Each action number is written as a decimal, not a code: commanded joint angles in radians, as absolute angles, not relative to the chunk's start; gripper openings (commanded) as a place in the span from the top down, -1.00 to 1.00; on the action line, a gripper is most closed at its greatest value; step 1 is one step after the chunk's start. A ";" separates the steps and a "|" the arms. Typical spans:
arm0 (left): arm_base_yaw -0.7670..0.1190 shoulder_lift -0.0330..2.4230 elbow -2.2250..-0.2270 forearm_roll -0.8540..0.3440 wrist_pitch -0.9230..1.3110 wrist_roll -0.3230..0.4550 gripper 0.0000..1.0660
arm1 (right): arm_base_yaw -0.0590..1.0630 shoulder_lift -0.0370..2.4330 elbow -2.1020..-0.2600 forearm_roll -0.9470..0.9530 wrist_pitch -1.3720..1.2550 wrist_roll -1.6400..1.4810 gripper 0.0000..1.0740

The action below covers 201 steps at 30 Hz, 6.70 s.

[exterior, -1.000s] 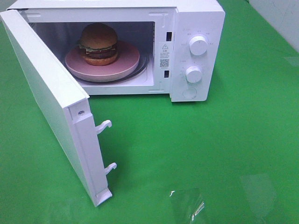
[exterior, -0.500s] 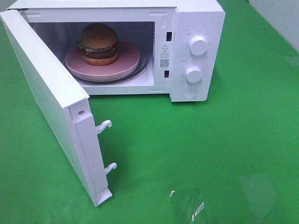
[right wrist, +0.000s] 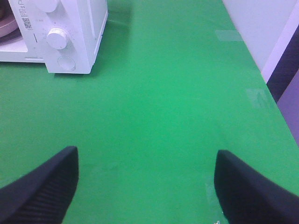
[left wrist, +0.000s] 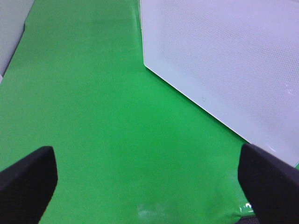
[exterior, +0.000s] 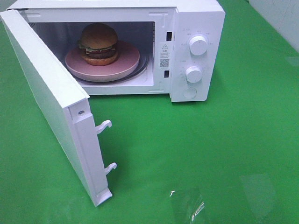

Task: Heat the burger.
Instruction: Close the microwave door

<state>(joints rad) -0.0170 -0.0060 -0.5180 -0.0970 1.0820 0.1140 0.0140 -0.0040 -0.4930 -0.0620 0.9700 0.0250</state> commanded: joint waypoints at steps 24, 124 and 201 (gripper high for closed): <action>-0.017 -0.007 -0.516 -0.095 1.071 0.103 -0.83 | 0.011 -0.031 -0.490 -0.064 0.961 0.022 -0.42; -0.169 1.413 -0.310 0.223 -0.792 -0.232 1.00 | 0.011 -0.031 -0.490 -0.064 0.961 0.022 -0.41; -0.624 1.988 -1.145 -0.162 -0.553 0.000 1.00 | 0.011 -0.031 -0.490 -0.065 0.961 0.025 -0.41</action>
